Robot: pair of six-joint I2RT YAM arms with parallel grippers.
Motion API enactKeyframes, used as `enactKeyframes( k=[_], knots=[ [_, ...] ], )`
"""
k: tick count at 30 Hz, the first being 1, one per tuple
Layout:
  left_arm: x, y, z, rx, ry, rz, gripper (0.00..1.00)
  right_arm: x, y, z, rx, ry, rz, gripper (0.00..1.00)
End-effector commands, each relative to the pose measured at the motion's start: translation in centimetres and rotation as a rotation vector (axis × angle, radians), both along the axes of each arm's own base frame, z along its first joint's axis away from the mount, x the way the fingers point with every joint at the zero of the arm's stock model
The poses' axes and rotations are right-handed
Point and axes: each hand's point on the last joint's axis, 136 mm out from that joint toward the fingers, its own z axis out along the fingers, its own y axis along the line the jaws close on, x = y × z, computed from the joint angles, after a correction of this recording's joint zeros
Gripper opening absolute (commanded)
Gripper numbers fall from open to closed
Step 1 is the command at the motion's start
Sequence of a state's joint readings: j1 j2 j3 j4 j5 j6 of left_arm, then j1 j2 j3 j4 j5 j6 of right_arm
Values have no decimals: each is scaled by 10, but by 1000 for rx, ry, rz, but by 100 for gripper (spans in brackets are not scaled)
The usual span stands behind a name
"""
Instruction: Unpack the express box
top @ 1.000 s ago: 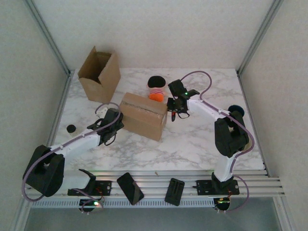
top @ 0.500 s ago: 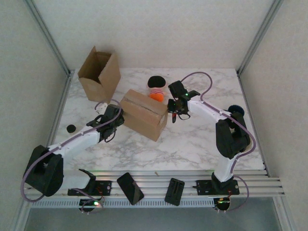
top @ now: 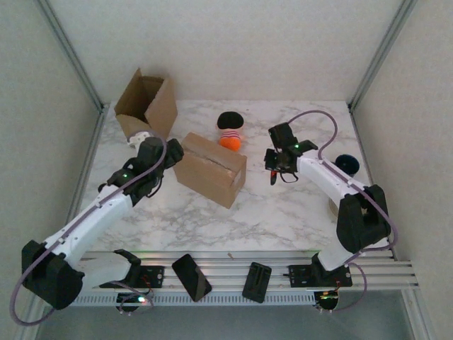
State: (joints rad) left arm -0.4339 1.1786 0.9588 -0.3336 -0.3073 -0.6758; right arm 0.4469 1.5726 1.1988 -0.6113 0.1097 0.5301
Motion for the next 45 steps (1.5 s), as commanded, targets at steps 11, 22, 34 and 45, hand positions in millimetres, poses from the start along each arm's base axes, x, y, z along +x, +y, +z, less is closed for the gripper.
enactKeyframes(
  k=[11,22,34,45],
  knots=[
    [56,-21,-20,69,3,-56,100,-8,-7,8,-8,-20,5,0],
    [62,-24,-52,30,26,-62,100,-9,-7,3,-11,-8,7,0],
    [58,-28,-74,-27,-20,-71,100,-8,-4,0,4,-1,11,0],
    [55,-28,-51,-66,-107,-79,100,-7,2,-4,28,9,17,0]
  ],
)
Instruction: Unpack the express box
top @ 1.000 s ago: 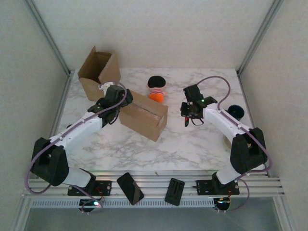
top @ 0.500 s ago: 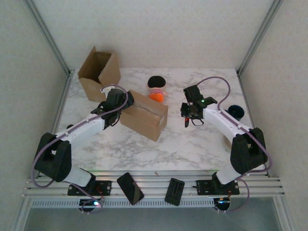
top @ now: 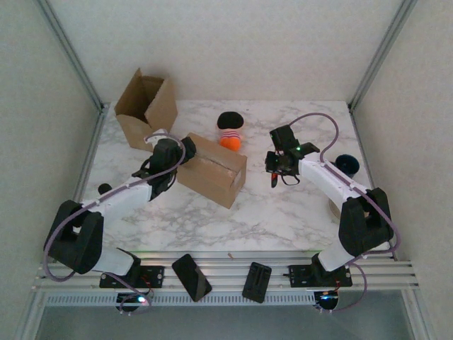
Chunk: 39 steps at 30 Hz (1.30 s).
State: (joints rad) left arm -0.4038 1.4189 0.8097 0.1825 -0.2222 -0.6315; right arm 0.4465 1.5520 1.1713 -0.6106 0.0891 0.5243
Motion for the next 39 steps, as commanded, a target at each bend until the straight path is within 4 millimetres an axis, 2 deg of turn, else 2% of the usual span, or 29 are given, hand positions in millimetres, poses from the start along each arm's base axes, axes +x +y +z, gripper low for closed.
enactKeyframes(
  k=[1,12,19,26,31,39],
  knots=[
    [-1,-1,6,-8,-9,-16,100,1,2,-1,18,-4,2,0],
    [1,-7,-34,-17,65,-24,100,-1,5,-6,26,9,11,0],
    [-14,3,-64,1,136,5,100,-9,12,-6,54,20,35,0],
    [-32,17,-93,63,277,59,100,-19,24,10,98,6,71,0],
    [-39,24,-96,99,336,76,100,-26,27,27,131,-21,89,0],
    [-37,26,-95,116,347,96,100,-31,31,45,175,-48,106,0]
  ],
)
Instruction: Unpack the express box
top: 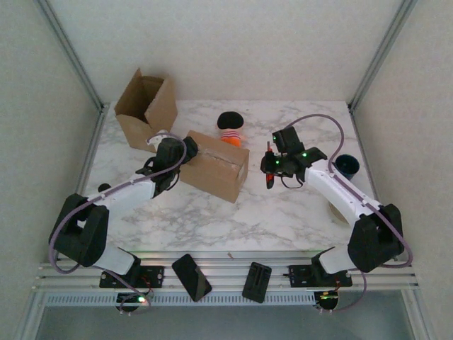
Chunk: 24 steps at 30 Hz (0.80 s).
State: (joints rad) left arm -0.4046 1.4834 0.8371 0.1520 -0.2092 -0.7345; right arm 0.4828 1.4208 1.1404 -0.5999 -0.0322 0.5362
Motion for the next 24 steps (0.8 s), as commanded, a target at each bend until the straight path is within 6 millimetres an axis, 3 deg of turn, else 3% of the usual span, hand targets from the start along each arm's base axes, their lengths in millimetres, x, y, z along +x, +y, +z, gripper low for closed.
enactKeyframes(
  k=[1,17,21,24],
  knots=[
    [-40,30,-77,180,290,42,100,-9,5,10,32,1,21,0],
    [-43,29,-86,188,330,29,100,-36,27,40,208,-17,104,0],
    [-39,21,-72,156,304,-1,100,-38,28,46,224,-24,109,0],
    [-33,11,-46,115,259,-42,100,-37,27,51,224,-32,109,0]
  ],
)
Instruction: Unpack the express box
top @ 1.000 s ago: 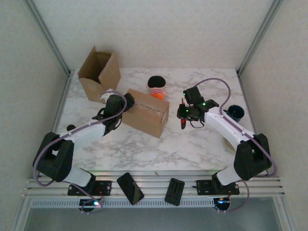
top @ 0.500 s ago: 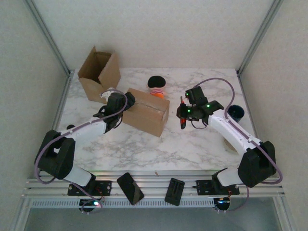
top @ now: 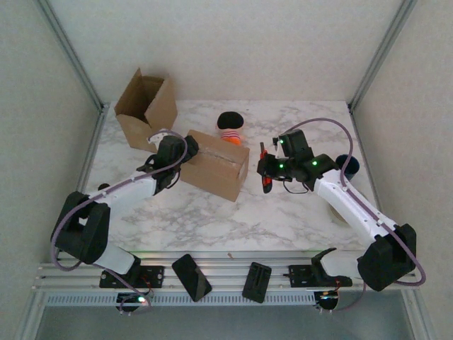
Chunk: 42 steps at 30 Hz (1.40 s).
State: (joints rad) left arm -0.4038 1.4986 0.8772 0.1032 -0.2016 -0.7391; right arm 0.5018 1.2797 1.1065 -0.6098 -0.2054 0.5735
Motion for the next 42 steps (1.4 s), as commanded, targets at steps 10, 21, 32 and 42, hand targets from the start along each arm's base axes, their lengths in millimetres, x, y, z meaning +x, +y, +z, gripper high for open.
enactKeyframes(
  k=[10,21,32,42],
  knots=[
    [-25,2,30,35,83,-75,100,-2,6,14,51,-29,13,0],
    [-18,-9,46,-86,-109,-99,100,-1,5,10,38,-27,10,0],
    [-13,-8,36,-64,-117,-93,100,2,7,4,35,-15,13,0],
    [-8,-11,11,-60,-80,-89,100,2,8,2,35,-12,17,0]
  ],
)
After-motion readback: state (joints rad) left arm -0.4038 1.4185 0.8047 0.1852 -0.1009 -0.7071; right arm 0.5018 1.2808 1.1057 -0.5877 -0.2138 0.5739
